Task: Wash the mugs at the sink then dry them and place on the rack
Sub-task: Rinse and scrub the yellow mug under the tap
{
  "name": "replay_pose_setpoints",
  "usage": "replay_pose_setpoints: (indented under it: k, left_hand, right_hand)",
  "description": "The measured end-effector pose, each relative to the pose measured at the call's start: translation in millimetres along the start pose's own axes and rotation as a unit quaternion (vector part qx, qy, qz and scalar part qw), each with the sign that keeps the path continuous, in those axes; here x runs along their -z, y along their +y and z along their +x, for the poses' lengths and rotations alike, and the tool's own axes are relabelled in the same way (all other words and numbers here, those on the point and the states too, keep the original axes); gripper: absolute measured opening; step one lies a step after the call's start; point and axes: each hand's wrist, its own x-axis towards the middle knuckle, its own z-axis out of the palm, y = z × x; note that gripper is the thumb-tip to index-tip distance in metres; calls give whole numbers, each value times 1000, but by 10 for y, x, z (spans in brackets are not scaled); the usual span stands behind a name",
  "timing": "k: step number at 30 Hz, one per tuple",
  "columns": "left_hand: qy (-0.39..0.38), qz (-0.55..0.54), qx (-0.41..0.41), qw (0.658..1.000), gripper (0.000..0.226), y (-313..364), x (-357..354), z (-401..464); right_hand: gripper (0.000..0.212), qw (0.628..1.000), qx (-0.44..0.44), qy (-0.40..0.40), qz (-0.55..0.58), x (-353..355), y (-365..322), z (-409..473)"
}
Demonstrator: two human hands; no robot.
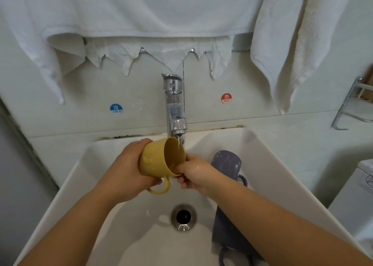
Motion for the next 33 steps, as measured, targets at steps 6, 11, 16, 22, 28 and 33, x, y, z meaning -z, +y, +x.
replay_pose_setpoints:
  k: [6,11,16,22,28,33]
  left_hand:
    - [7,4,-3,1000,85,-47,-46,25]
    - [-2,1,4,1000,86,-75,-18,22]
    - [-11,9,1,1000,87,-5,-41,19]
    - [3,3,2,1000,88,-52,5,17]
    - [-16,15,5,1000,84,-8,-52,10]
    - [-22,-1,10,1000,85,15,-61,10]
  right_hand:
    - [28,964,112,126,-207,50,12,59]
    - [16,987,42,46,-151,-3,14,60]
    - [32,966,83,124,-210,44,33,90]
    - [17,989,41,17,-141,58,-24,18]
    - [18,962,77,84,-247,7,41,135]
    - [28,952,115,136,-248,92,53,117]
